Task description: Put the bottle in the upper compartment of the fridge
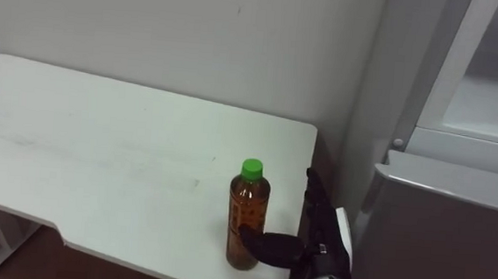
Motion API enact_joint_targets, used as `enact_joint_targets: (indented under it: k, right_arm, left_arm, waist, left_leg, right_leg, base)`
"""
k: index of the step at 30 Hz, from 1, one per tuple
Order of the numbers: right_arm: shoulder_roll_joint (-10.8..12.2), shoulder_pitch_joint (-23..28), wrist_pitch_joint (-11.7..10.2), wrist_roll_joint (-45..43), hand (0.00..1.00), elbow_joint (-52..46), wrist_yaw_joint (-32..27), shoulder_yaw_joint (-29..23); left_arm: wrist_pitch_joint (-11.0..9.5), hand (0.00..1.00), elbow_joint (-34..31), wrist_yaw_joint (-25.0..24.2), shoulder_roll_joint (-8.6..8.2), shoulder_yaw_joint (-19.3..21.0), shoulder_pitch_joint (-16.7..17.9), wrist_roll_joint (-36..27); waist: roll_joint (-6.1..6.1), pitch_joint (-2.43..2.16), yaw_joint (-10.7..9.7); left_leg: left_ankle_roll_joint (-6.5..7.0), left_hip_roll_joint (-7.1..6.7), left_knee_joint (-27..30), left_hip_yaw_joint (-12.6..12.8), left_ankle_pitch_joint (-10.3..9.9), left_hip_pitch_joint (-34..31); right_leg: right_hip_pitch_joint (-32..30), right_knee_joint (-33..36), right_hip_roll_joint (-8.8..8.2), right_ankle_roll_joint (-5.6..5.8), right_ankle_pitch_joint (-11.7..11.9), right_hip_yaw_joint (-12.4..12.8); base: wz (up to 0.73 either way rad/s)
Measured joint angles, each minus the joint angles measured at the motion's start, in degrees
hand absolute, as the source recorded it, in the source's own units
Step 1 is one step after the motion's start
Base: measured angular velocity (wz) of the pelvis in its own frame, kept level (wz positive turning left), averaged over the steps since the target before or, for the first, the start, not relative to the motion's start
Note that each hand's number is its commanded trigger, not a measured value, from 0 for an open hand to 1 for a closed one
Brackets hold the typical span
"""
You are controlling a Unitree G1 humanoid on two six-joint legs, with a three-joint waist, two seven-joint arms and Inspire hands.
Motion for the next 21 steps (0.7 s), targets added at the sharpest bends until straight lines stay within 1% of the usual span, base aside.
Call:
enact_joint_targets:
  k: [4, 9, 13, 14, 16, 21]
  right_arm:
    - [0.0, -0.01, 0.02, -0.05, 0.0, 1.14, 0.0, 0.01]
    - [0.02, -0.03, 0.02, -0.11, 0.0, 4.05, 0.02, 1.33]
    - [0.05, -0.08, 0.06, 0.04, 0.0, 6.43, 0.02, 1.43]
    - [0.05, -0.08, 0.26, 0.14, 0.0, 6.72, 0.0, 1.43]
    - [0.09, -0.07, 1.65, 0.25, 0.0, 7.17, 0.01, 1.44]
    - [0.19, -0.53, 2.27, 0.64, 0.0, 10.02, 0.02, 1.43]
  left_arm:
    - [0.0, 0.0, -1.18, -0.07, -0.02, -0.01, -0.01, 0.34]
    - [0.05, 0.0, -1.31, 0.1, -0.02, -0.04, 0.06, 0.33]
    - [0.18, 0.0, -1.57, 0.47, -0.03, -0.06, 0.04, 0.29]
    - [0.3, 0.0, -1.58, 0.49, -0.04, -0.09, 0.05, 0.29]
    - [0.86, 0.0, -1.64, 0.49, -0.16, -0.1, 0.05, 0.3]
    - [1.43, 0.0, -3.8, 0.6, -0.27, -1.25, 0.96, 0.35]
  waist:
    - [0.0, 0.0, 0.9]
    - [-0.03, 0.01, 1.11]
    - [-0.16, -0.07, 1.17]
    - [-0.19, -0.09, 1.18]
    - [-0.22, -0.1, 1.1]
    - [-0.27, -0.09, 1.15]
  left_leg:
    - [-0.08, 0.01, 0.01, -0.12, 0.08, -0.03]
    - [0.01, -0.04, 0.02, -0.34, 0.23, -0.04]
    - [0.03, -0.13, 0.03, -0.5, 0.37, -0.17]
    - [0.03, -0.13, 0.03, -0.52, 0.39, -0.18]
    - [0.04, -0.27, -0.04, -0.73, 0.51, -0.05]
    - [0.36, -0.97, -0.77, -1.75, 1.39, 0.03]
  right_leg:
    - [-0.1, 0.23, -0.03, 0.0, 0.0, -0.16]
    - [-0.23, 0.67, -0.16, 0.03, -0.02, -0.25]
    - [-0.3, 0.71, -0.22, 0.03, -0.02, -0.29]
    - [-0.3, 0.71, -0.23, 0.03, -0.02, -0.32]
    - [-0.12, 0.66, -0.29, 0.03, -0.03, -0.5]
    - [0.01, 0.68, -0.77, 0.07, -0.05, -0.96]
  base:
    - [0.01]
    - [0.03]
    - [0.0]
    - [0.0]
    - [0.02]
    - [0.12]
